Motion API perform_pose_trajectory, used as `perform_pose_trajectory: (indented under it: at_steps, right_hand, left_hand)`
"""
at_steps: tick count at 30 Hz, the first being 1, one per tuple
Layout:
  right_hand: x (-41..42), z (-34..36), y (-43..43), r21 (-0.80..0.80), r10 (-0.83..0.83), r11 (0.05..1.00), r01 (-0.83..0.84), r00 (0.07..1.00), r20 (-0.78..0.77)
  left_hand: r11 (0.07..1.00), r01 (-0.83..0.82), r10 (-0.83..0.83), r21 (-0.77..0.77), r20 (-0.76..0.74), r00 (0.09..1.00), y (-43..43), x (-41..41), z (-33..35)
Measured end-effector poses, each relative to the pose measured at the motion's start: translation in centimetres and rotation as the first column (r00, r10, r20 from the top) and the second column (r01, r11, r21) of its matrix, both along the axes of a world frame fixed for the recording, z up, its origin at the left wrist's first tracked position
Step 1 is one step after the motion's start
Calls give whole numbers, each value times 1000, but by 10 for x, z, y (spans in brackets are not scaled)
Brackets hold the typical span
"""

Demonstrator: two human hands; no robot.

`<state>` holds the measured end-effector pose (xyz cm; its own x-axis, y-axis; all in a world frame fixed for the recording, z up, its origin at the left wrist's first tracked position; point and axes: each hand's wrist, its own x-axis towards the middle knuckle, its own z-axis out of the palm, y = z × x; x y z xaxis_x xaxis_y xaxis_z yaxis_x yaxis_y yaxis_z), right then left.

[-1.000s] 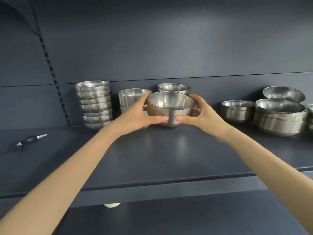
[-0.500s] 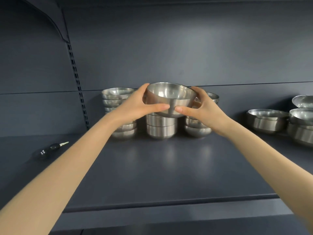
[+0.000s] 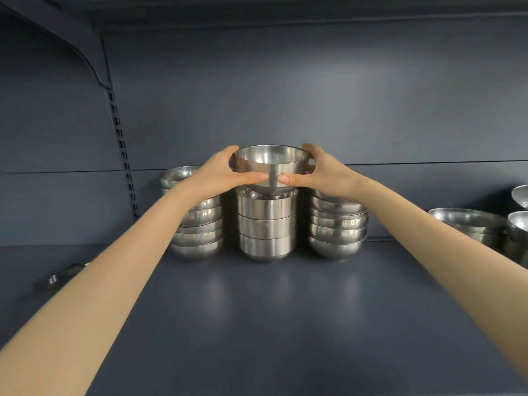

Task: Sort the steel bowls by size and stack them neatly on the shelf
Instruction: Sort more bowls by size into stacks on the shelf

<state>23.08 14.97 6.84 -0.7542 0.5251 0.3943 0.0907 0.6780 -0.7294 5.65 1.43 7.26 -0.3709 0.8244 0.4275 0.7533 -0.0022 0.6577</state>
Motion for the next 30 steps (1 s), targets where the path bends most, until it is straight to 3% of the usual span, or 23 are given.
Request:
perform_pose_trajectory:
  at_steps: [17, 30]
  right_hand:
    - [-22, -3, 26, 120, 44, 990, -77, 964, 263]
    - [-22, -1, 29, 157, 50, 982, -103, 951, 306]
  left_hand:
    - [984, -58, 58, -168, -2, 998, 16, -21, -19]
    - [986, -32, 36, -163, 22, 999, 17, -21, -23]
